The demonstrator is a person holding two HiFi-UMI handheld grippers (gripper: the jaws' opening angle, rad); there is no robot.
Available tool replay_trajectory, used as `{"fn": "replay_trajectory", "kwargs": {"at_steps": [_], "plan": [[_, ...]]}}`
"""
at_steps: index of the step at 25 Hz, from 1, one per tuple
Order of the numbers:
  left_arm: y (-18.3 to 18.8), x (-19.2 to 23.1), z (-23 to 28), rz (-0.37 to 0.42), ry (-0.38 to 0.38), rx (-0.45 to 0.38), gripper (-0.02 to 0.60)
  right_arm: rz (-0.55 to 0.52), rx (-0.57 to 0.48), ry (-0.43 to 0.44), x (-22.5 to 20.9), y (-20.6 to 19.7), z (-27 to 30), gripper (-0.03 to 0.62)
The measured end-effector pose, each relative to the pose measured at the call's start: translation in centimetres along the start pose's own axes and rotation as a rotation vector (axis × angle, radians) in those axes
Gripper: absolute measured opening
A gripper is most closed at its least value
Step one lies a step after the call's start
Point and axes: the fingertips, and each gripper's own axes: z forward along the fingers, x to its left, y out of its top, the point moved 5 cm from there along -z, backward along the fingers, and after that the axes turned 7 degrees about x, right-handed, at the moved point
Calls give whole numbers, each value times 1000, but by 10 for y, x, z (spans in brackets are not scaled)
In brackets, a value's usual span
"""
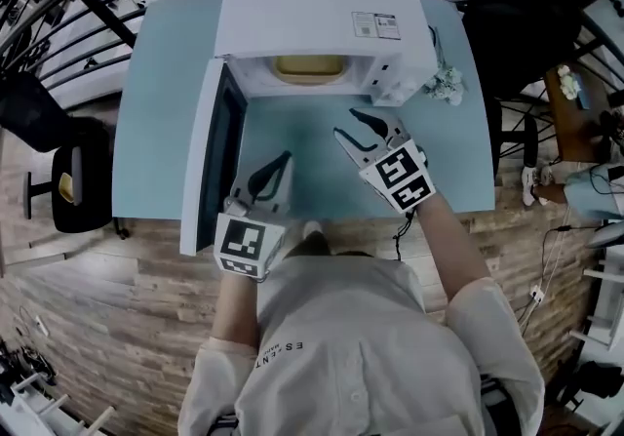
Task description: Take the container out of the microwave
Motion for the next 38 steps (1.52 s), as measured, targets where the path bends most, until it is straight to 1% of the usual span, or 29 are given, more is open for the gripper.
{"fn": "replay_trajectory", "kwargs": {"at_steps": [5, 10, 17, 26, 27, 28, 30, 35, 38], "plan": [[-3, 16, 19, 6, -18, 5, -6, -80, 99, 15, -22, 7, 57, 173], [-4, 32, 29, 39, -9, 19, -6, -192, 213, 57, -37, 11, 99, 172], [-5, 43, 40, 24, -19, 17, -6, -301, 314, 51, -57, 13, 148, 173], [-8, 49, 43, 6, -23, 27, -6, -532, 452, 103, -52, 4, 194, 172], [-8, 50, 43, 6, -23, 26, -6, -554, 464, 106, -52, 2, 197, 160], [-7, 50, 43, 6, -22, 25, -6, -571, 473, 105, -52, 1, 199, 129], [-7, 49, 43, 7, -23, 24, -6, -584, 474, 93, -54, 1, 201, 53], [-7, 48, 40, 9, -15, 32, -6, -546, 456, 118, -55, 1, 193, 35], [-6, 44, 38, 11, -9, 34, -6, -481, 411, 129, -55, 3, 181, 21]]}}
